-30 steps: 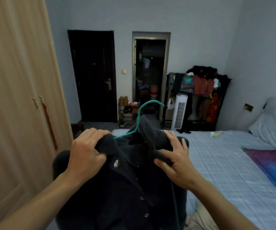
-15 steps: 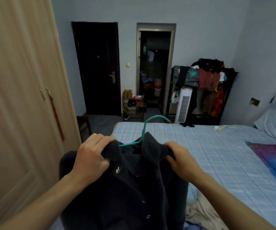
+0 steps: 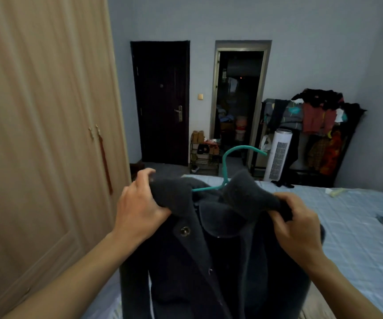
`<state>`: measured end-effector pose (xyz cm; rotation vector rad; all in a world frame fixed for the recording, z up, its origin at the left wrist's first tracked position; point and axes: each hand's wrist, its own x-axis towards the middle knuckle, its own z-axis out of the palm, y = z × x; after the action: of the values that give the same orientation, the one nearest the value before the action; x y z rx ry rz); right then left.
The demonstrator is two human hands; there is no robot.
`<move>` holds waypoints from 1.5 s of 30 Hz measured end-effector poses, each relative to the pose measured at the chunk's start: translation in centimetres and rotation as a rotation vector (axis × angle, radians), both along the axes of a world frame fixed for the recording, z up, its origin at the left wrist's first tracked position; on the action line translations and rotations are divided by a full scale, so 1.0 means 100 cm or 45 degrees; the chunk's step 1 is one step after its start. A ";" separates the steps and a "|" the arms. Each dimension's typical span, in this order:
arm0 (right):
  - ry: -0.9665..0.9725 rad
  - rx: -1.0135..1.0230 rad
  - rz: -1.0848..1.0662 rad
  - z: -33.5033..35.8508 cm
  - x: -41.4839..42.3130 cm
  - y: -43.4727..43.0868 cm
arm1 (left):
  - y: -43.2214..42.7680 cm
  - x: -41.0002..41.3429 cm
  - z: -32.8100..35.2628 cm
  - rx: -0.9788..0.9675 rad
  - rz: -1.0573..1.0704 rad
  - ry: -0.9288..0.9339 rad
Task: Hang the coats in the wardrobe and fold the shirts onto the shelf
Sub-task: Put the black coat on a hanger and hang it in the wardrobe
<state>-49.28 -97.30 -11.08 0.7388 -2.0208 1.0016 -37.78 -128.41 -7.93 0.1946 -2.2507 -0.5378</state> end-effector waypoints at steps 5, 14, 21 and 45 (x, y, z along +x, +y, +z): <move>-0.003 -0.051 -0.089 -0.001 0.000 0.015 | 0.006 -0.002 0.003 -0.113 -0.231 -0.039; -0.024 -0.013 -0.139 -0.006 0.012 0.033 | -0.004 0.013 0.007 0.250 -0.720 -0.218; 0.000 0.030 -0.111 -0.002 0.025 0.021 | -0.005 0.014 0.012 -0.129 -0.576 -0.434; -0.225 0.241 0.170 0.031 0.051 0.024 | 0.052 0.005 0.017 -0.307 -0.626 0.128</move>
<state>-44.17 -94.92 -7.93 0.9245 -2.2670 0.9892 -37.29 -123.24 -6.26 -0.5088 -2.2397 -0.5068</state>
